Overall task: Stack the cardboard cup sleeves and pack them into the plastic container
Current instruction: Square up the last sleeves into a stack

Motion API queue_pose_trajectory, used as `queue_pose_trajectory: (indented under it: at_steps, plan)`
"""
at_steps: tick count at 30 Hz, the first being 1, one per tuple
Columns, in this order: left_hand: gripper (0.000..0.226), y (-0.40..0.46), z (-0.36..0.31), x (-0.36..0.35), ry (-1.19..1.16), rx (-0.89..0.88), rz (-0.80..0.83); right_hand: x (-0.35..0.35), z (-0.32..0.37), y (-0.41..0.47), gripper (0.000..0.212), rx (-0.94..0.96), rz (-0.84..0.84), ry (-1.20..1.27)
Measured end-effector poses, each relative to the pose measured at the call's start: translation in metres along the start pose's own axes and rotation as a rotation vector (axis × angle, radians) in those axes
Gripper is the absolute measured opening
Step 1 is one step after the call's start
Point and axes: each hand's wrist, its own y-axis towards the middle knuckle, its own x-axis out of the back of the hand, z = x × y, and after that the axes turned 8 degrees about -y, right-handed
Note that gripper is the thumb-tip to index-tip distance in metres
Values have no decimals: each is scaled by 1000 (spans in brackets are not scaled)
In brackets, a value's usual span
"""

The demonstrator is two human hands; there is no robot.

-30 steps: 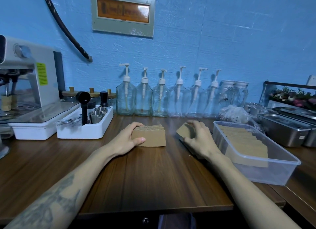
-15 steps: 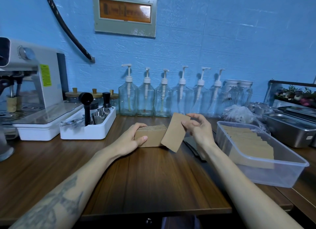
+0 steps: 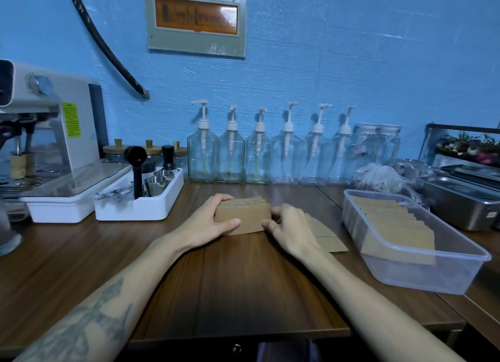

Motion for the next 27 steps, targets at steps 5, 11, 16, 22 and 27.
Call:
queue_pose_trajectory:
  at_steps: [5,11,16,22,27]
  plan:
    - [68,-1,0,2,13,-60,-4,-4,3,3,75,123,30,-79]
    - [57,3,4,-1,39,-126,3,-11,6,7,73,209,134,-95]
    - [51,5,4,-2,-5,-127,-16,-6,-1,5,76,221,162,-49]
    - [52,3,2,-1,-30,-102,4,14,-22,-8,70,58,81,-193]
    - [56,2,1,0,-18,-74,0,29,-45,-27,51,-62,7,-282]
